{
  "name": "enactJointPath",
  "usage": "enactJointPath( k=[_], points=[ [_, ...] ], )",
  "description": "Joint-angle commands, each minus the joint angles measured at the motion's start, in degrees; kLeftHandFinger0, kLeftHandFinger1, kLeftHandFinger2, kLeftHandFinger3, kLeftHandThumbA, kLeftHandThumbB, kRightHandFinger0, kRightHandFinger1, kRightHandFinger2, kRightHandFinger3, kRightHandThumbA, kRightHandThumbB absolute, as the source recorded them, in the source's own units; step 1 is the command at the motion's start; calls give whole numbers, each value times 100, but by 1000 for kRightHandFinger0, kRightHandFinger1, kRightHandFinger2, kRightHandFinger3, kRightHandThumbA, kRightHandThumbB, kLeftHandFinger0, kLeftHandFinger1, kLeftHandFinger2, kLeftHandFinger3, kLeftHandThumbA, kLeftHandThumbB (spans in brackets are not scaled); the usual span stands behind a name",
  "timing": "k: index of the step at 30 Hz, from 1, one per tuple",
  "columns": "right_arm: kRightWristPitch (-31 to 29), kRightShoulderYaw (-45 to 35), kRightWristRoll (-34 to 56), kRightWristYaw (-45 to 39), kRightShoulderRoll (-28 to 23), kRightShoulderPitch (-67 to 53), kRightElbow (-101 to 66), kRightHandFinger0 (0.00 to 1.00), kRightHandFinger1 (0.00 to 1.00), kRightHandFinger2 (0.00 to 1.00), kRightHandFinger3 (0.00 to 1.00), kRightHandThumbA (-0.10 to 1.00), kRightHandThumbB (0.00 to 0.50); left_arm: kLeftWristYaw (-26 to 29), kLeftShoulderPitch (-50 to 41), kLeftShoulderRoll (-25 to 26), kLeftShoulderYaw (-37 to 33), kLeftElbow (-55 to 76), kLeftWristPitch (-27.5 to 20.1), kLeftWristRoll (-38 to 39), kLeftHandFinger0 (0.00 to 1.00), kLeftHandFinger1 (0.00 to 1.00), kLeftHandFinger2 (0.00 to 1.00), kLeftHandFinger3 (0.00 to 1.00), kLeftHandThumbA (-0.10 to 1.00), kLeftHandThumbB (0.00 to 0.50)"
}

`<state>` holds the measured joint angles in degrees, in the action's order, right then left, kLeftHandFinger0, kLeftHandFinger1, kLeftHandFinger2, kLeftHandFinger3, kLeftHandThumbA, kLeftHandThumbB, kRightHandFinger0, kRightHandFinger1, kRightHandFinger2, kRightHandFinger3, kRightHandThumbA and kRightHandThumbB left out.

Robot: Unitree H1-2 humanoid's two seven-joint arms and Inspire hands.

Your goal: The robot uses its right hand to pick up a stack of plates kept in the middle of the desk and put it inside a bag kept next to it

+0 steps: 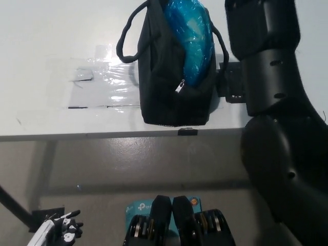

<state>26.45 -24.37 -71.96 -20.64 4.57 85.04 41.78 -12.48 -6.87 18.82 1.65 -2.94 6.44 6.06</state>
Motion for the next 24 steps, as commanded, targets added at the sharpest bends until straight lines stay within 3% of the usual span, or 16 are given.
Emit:
enactJointPath(
  k=[1,6,13,18,22,24],
  points=[
    [48,194,-399,-608,-275,185,-722,1000,1000,1000,1000,1000,500,-58,-41,88,48,66,-136,-25,699,772,869,975,-100,220],
    [48,1070,633,-392,-600,-503,-1536,1000,1000,1000,1000,1000,500,-67,-22,130,99,9,-174,6,676,760,852,976,-100,227],
    [-188,1306,1698,-782,-751,-2354,-3934,1000,1000,1000,1000,1000,500,-68,-26,149,69,19,-128,-38,700,771,862,979,-100,226],
    [-366,1262,2588,-1000,-825,-3550,-5271,1000,1000,1000,1000,1000,428,-64,-22,169,43,64,-142,-90,699,772,873,987,-100,223],
    [-226,1180,3108,-1126,-831,-4263,-5957,1000,1000,1000,1000,1000,420,-71,-21,145,69,29,-183,-35,688,760,863,972,-100,237],
    [-285,1177,3389,-1149,-862,-4655,-6262,1000,1000,1000,1000,1000,373,-70,-24,145,70,22,-201,-38,688,757,862,971,-100,228]
  ],
)
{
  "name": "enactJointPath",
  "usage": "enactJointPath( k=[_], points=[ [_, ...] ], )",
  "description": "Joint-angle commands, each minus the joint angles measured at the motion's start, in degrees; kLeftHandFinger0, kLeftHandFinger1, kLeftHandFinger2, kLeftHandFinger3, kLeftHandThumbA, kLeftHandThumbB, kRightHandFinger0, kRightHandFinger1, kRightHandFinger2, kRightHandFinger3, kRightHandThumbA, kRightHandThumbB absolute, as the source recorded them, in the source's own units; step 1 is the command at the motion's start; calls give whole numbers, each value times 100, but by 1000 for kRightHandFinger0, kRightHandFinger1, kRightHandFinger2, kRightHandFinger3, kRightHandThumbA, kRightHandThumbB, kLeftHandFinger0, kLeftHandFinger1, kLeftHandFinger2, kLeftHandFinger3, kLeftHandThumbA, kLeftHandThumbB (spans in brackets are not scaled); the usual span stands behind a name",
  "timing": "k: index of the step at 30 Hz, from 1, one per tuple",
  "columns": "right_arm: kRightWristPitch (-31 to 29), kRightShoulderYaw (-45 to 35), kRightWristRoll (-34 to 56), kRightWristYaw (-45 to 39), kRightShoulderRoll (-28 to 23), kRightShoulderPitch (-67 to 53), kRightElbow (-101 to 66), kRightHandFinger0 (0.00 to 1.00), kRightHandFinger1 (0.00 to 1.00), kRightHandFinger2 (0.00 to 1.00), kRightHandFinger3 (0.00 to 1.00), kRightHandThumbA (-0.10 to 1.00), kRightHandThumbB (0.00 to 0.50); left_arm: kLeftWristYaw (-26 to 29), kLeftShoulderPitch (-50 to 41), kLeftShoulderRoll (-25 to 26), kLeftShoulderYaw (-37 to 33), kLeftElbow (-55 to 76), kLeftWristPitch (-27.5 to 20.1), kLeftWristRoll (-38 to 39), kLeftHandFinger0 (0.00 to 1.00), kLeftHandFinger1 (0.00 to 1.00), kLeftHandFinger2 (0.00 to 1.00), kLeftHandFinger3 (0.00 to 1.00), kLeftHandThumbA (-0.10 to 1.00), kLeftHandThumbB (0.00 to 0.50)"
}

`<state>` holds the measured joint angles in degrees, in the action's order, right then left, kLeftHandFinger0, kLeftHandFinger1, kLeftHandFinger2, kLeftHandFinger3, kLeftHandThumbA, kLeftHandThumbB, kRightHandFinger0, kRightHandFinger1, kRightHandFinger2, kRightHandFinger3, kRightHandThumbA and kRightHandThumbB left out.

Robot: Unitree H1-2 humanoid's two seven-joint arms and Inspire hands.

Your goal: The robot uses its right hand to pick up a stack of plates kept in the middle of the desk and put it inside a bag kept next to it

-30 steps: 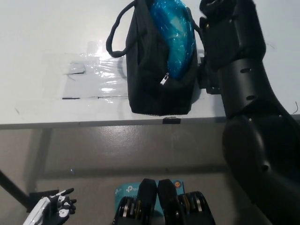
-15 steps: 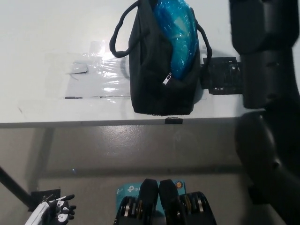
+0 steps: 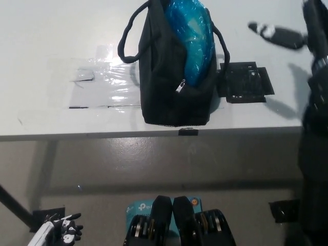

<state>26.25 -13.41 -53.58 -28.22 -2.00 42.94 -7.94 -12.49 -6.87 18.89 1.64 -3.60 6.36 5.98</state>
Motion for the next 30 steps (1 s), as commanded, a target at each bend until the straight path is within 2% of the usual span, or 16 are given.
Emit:
enactJointPath(
  k=[1,3,8,10,12,14,16,17,19,21,22,23,25,27,28,30],
  points=[
    [-328,98,1745,-431,-200,-940,-1654,1000,1000,1000,1000,1000,359,-40,-49,120,82,159,-86,-25,702,765,865,966,-100,219],
    [-399,137,1915,-372,-177,-1288,-1858,1000,1000,1000,1000,1000,377,-29,-4,159,95,161,-37,-47,716,778,881,979,-100,214],
    [-813,245,2364,-168,-240,-2400,-2387,1000,1000,1000,1000,1000,351,-96,84,192,113,49,-210,7,715,764,871,982,-100,237],
    [-993,249,2597,-57,-242,-2885,-2549,1000,1000,1000,1000,1000,311,-82,110,200,119,36,-237,-13,704,766,870,974,-100,235],
    [-1114,248,2721,18,-265,-3345,-2603,1000,1000,1000,1000,1000,321,-67,123,200,121,51,-225,-24,688,767,868,963,-100,242],
    [-1403,161,3090,174,-208,-3773,-2446,1000,1000,1000,1000,1000,301,-86,114,207,131,68,-189,7,697,783,891,979,-100,232],
    [-1529,160,3187,250,-210,-3990,-2342,1000,1000,1000,1000,1000,308,-56,102,208,126,98,-158,-33,700,784,890,970,-100,235],
    [-2068,70,3436,466,-102,-4515,-1818,1000,1000,1000,1000,1000,342,-39,134,203,135,88,-176,-38,699,780,888,972,-100,225],
    [-2305,21,3644,560,-45,-4695,-1577,1000,1000,1000,1000,1000,352,-67,156,187,162,48,-168,43,698,777,888,973,-100,230],
    [-2660,-37,3814,674,-8,-4948,-1229,1000,1000,1000,1000,1000,319,-62,139,172,149,86,-151,34,696,777,884,973,-100,236],
    [-3207,-69,3945,822,-7,-5163,-713,1000,1000,1000,1000,1000,295,-51,130,163,152,117,-107,36,697,777,882,973,-100,242],
    [-3460,-116,4041,885,1,-5222,-410,1000,1000,1000,1000,1000,326,-53,133,167,148,106,-129,29,698,778,882,973,-100,248],
    [-4009,-355,4444,952,71,-5299,475,1000,1000,1000,1000,1000,353,-54,168,185,150,108,-127,20,700,784,888,973,-100,242],
    [-4164,-443,4633,930,79,-5289,748,1000,1000,1000,1000,1000,353,-47,170,189,146,122,-109,6,700,786,891,973,-100,242],
    [-4347,-748,5003,919,125,-5254,1288,1000,1000,1000,1000,1000,276,-33,178,191,137,99,-137,-26,696,783,888,975,-100,237],
    [-4748,-962,4985,1257,153,-5245,1775,1000,1000,1000,1000,1000,213,-49,156,192,158,89,-132,18,692,777,882,976,-100,245]
  ],
)
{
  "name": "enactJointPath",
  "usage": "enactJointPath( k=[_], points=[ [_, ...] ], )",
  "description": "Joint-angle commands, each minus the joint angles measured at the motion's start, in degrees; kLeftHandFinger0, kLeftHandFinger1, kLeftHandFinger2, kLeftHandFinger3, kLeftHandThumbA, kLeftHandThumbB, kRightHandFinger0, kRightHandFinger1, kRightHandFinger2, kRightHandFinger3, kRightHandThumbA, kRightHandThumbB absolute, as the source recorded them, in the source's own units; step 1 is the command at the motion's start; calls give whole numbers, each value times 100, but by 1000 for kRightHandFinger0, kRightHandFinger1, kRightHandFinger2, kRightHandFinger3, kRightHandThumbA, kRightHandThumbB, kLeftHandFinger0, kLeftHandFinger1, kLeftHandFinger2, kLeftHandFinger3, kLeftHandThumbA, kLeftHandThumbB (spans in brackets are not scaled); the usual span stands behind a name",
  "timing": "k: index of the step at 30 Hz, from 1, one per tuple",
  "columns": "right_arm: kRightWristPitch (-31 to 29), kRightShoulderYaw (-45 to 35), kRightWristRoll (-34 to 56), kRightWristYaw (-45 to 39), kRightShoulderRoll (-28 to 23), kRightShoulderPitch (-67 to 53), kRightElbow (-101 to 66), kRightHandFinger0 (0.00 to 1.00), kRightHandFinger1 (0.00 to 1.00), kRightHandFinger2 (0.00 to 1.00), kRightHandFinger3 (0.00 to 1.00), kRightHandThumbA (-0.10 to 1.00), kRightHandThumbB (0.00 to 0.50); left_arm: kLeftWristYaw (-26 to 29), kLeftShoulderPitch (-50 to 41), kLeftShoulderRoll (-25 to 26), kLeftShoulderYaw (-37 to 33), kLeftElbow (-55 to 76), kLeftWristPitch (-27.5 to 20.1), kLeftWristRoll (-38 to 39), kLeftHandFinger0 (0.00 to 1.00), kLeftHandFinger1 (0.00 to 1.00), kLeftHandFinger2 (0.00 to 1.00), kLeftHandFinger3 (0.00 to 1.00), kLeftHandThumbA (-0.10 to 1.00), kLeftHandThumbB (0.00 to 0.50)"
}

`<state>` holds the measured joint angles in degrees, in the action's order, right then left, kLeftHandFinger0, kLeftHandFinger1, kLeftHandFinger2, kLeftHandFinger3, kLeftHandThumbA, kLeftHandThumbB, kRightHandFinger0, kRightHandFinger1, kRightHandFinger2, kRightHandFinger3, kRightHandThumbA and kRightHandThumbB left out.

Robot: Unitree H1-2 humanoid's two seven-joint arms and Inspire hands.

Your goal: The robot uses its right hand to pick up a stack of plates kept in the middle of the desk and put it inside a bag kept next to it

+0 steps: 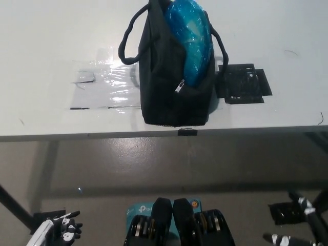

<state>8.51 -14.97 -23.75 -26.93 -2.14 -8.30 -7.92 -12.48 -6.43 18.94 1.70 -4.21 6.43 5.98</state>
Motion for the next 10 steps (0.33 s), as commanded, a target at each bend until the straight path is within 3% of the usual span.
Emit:
enactJointPath(
  k=[1,2,4,5,10],
  points=[
    [-3024,-830,1983,1176,166,-111,1833,958,1000,1000,1000,1000,209,-43,110,186,152,157,-126,13,692,776,879,975,-100,245],
    [-3117,-914,1991,1273,182,-91,1978,855,1000,1000,1000,1000,179,-44,111,192,147,149,-129,3,694,777,881,976,-100,241],
    [-3235,-1034,1981,1420,226,-110,2093,704,863,924,1000,1000,201,-68,109,173,138,118,-155,32,694,778,884,976,-100,232],
    [-3233,-1113,2085,1389,231,-99,2180,598,733,827,1000,1000,247,-50,100,162,146,153,-88,38,695,780,885,973,-100,229],
    [-3210,-1162,2172,1252,131,-159,2149,417,565,645,1000,1000,209,-63,31,154,138,108,-231,30,674,758,862,957,-100,234]
  ],
)
